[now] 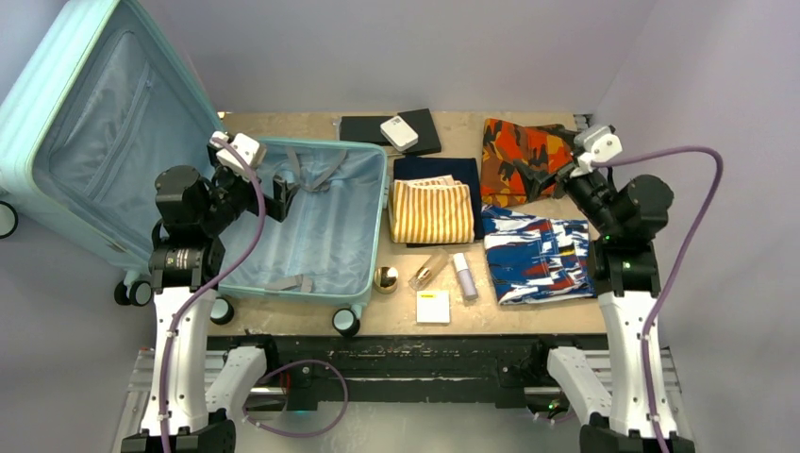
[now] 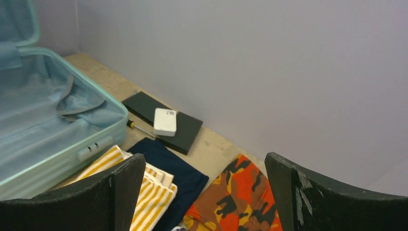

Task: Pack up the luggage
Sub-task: Pick up the clothes at the center of the board.

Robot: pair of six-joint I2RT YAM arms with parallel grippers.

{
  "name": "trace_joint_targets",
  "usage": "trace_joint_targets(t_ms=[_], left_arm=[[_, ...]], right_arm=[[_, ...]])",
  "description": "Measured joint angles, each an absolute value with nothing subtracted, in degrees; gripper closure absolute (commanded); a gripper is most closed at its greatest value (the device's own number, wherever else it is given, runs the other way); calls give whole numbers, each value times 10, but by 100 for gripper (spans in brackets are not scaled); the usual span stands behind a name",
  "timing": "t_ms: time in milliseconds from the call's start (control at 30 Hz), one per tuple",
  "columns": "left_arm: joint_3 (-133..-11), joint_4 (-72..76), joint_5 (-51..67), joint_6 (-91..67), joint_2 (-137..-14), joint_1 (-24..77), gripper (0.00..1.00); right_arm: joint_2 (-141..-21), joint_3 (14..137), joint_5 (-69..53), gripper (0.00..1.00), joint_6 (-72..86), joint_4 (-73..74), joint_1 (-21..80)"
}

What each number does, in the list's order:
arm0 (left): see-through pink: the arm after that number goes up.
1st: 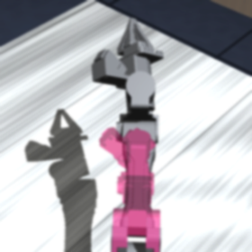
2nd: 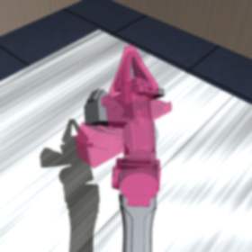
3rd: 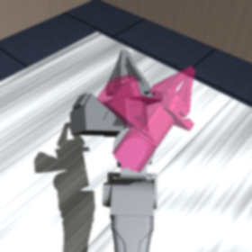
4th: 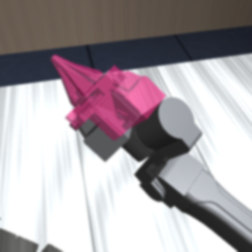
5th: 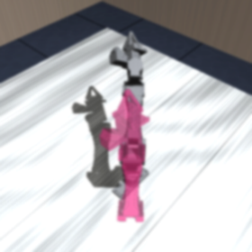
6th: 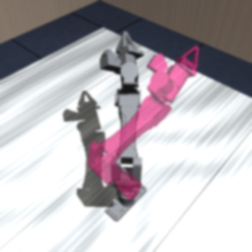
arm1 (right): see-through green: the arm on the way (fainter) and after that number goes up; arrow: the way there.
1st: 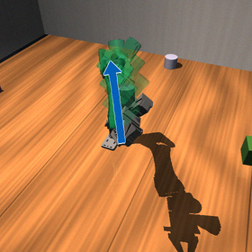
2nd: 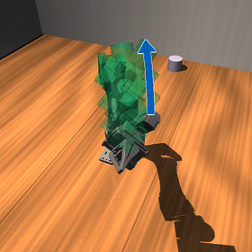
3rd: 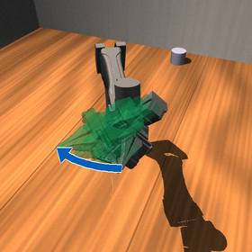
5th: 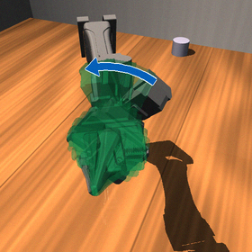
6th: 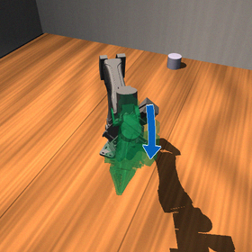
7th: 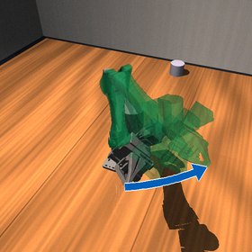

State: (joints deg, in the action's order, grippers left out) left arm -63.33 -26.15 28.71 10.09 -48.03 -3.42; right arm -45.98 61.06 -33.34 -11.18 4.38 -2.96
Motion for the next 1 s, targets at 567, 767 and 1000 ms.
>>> trace_joint_targets(t_ms=[567,767,1000], left_arm=[[-662,-260,270,101,-586,17,1],[-741,-244,171,100,-700,146,1],[-854,-219,107,69,-863,202,1]], right_arm=[[-793,677,-143,4,-45,14,-19],[-947,756,-69,12,-25,19,9],[-1127,903,-18,18,4,35,55]])
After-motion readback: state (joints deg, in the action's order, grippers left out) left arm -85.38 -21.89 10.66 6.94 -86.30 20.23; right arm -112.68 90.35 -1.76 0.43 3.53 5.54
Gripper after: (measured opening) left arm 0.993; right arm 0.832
